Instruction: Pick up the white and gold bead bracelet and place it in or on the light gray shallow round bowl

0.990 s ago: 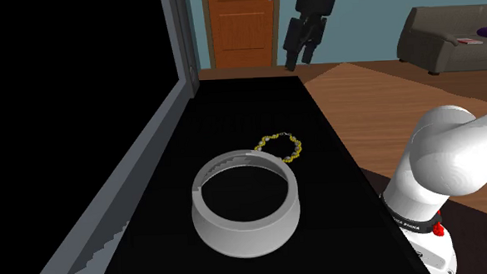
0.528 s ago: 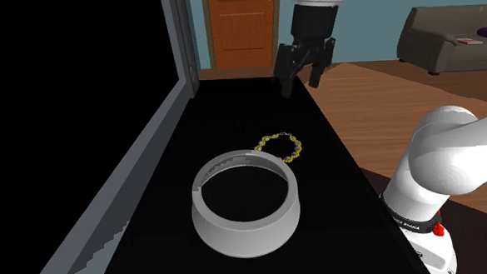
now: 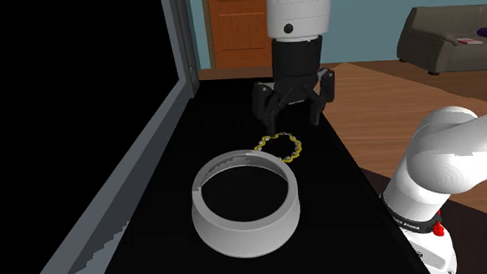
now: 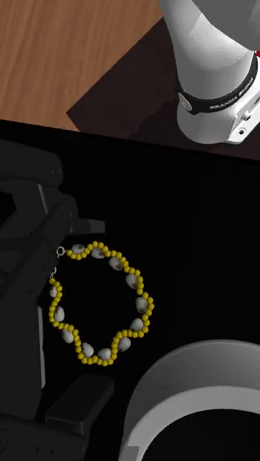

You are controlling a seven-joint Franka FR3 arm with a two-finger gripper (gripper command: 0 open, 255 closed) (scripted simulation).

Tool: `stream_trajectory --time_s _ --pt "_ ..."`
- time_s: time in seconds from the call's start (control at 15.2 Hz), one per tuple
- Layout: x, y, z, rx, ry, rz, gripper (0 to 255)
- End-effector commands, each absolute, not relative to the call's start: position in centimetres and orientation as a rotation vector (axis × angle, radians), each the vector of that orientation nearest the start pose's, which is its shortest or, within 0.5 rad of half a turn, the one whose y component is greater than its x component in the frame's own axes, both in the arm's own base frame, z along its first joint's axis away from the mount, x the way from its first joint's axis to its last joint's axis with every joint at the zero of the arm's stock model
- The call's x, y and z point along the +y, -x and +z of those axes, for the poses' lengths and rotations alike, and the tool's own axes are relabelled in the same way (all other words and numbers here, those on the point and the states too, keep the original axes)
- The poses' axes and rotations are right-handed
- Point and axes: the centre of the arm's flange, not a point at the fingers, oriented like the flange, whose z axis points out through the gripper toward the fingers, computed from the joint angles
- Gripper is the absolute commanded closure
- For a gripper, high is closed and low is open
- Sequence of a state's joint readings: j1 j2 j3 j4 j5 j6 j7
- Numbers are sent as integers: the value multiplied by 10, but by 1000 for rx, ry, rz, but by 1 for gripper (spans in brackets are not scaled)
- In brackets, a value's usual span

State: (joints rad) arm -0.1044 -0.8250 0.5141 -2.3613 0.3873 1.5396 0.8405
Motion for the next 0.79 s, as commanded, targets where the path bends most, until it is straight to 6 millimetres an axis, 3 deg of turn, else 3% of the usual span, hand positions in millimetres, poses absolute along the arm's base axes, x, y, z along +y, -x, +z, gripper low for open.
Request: stream_trajectory --time_s 0.0,0.46,0.73 --pt "227 -269 545 1042 2991 142 0" --pt "227 -265 508 1042 2991 142 0" --pt "227 -265 505 1042 2991 142 0"
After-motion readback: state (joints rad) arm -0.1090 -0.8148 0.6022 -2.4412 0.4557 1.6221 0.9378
